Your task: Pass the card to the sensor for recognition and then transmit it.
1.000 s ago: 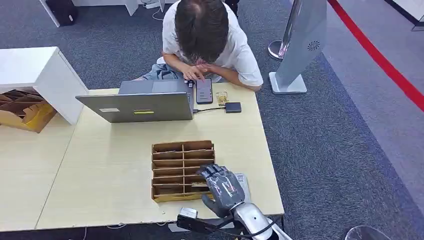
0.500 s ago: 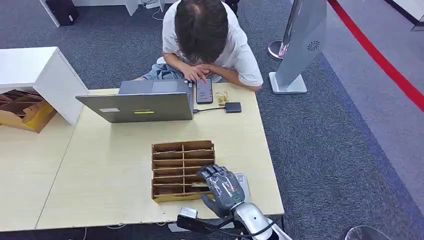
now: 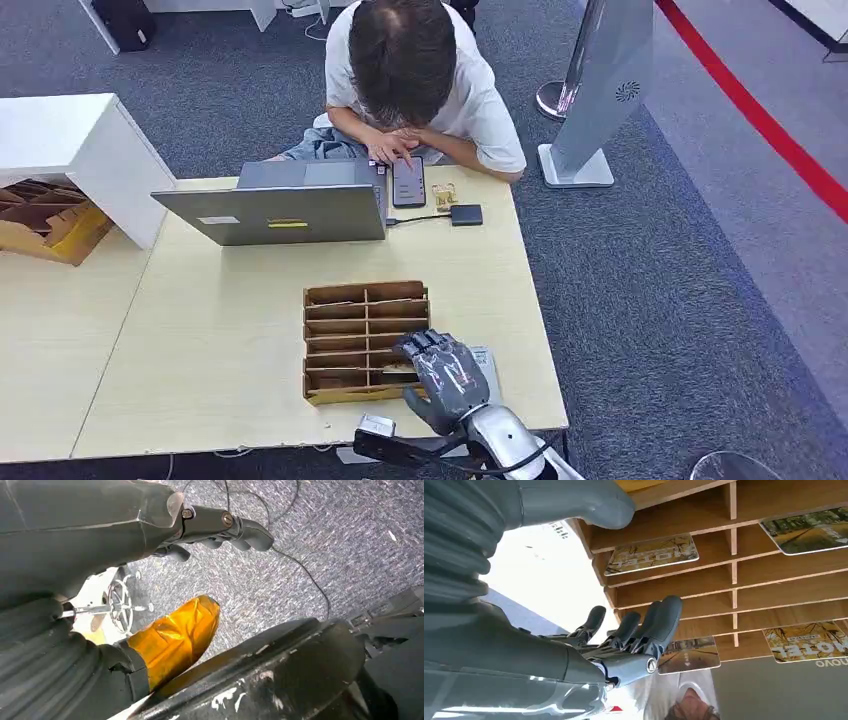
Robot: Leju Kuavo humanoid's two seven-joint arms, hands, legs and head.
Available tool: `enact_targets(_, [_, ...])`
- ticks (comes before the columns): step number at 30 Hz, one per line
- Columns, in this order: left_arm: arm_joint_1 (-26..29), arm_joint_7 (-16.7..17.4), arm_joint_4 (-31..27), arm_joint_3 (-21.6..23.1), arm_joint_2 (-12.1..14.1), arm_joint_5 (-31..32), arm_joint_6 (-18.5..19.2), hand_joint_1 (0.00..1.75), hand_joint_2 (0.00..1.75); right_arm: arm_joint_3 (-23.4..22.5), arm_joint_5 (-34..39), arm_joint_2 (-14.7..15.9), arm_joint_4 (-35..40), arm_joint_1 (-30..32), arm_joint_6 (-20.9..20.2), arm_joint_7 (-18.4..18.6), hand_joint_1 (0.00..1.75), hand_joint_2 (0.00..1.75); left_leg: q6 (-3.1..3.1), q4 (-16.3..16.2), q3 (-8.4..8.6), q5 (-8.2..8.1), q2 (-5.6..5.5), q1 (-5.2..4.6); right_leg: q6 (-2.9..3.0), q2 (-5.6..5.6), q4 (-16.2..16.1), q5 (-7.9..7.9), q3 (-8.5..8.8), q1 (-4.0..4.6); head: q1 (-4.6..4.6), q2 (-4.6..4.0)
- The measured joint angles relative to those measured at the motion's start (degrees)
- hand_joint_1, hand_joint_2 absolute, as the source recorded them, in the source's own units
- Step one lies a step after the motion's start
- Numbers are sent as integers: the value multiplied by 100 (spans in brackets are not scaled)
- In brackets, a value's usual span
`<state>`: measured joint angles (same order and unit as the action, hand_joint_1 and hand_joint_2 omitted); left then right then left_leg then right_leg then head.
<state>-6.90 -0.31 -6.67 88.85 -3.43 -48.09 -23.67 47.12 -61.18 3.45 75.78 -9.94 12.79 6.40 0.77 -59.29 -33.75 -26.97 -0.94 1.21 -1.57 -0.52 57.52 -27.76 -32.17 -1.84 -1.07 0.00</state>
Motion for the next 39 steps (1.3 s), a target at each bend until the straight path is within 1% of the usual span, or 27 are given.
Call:
enact_targets(4, [0, 2, 0, 0, -15, 4, -13, 0, 175, 0, 0, 0, -2, 0, -7, -7, 61, 175, 0, 0, 0, 0, 0, 0, 0, 0, 0, 0, 0, 0, 0, 0])
enact_targets(7, [0, 11, 0, 0, -24, 9, -15, 0, 175, 0, 7, 0, -26, -1, -9, -20, 65, 175, 0, 0, 0, 0, 0, 0, 0, 0, 0, 0, 0, 0, 0, 0])
enact_targets(11, [-1, 20, 0, 0, -26, 9, -15, 0, 175, 0, 28, 0, -50, -1, -11, -35, 65, 175, 0, 0, 0, 0, 0, 0, 0, 0, 0, 0, 0, 0, 0, 0])
enact_targets(15, [-1, 20, 0, 0, -26, 9, -15, 0, 175, 0, 46, 0, -57, -1, -13, -42, 61, 175, 0, 0, 0, 0, 0, 0, 0, 0, 0, 0, 0, 0, 0, 0])
enact_targets(16, [-1, 20, 0, 0, -26, 9, -17, 0, 175, 0, 50, 0, -57, -1, -11, -42, 58, 175, 0, 0, 0, 0, 0, 0, 0, 0, 0, 0, 0, 0, 0, 0])
enact_targets(23, [-1, 20, 0, 0, -28, 11, -15, 0, 175, 2, 50, 0, -83, -2, -13, -42, 59, 175, 0, 0, 0, 0, 0, 0, 0, 0, 0, 0, 0, 0, 0, 0])
enact_targets(25, [-1, 20, 0, 0, -26, 11, -15, 0, 175, 2, 50, 0, -94, -2, -15, -42, 66, 175, 0, 0, 0, 0, 0, 0, 0, 0, 0, 0, 1, 0, 0, 0])
enact_targets(27, [-1, 20, 0, 0, -26, 17, -15, 0, 175, 2, 50, 0, -98, -2, -15, -42, 80, 175, 0, 0, 0, 0, 0, 0, 0, 0, 0, 0, 0, 0, 0, 0])
enact_targets(30, [-1, 20, 0, 0, -28, 24, -15, 0, 175, 2, 50, 0, -111, -3, -18, -44, 108, 175, 0, 0, 0, 0, 0, 0, 0, 0, 0, 0, 1, 0, 0, 0])
enact_targets(31, [-1, 20, 0, 0, -28, 26, -15, 0, 175, 2, 50, 0, -111, -4, -17, -44, 127, 175, 0, 0, 0, 0, 0, 0, 0, 0, 0, 0, 0, 0, 0, 0])
enact_targets(32, [-1, 20, 0, 0, -28, 26, -15, 0, 175, 2, 50, 0, -111, -4, -17, -44, 136, 175, 0, 0, 0, 0, 0, 0, 0, 0, 0, 0, 0, 0, 0, 0])
enact_targets(33, [-1, 20, 0, 0, -28, 26, -15, 0, 175, 2, 52, 0, -111, -4, -17, -44, 138, 175, 0, 0, 0, 0, 0, 0, 0, 0, 0, 0, 0, 0, 0, 0])
enact_targets(37, [-1, 20, 0, 0, -28, 26, -15, 0, 175, 2, 52, 0, -114, -19, -17, -44, 171, 175, 0, 0, 0, 0, 0, 0, 0, 0, 0, 0, 1, 0, 0, 0])
enact_targets(39, [-2, 20, 0, 0, -28, 28, -15, 0, 175, 2, 59, -2, -114, -39, -15, -46, 171, 175, 0, 0, 0, 0, 0, 0, 0, 0, 0, 0, 1, 0, 0, 0])
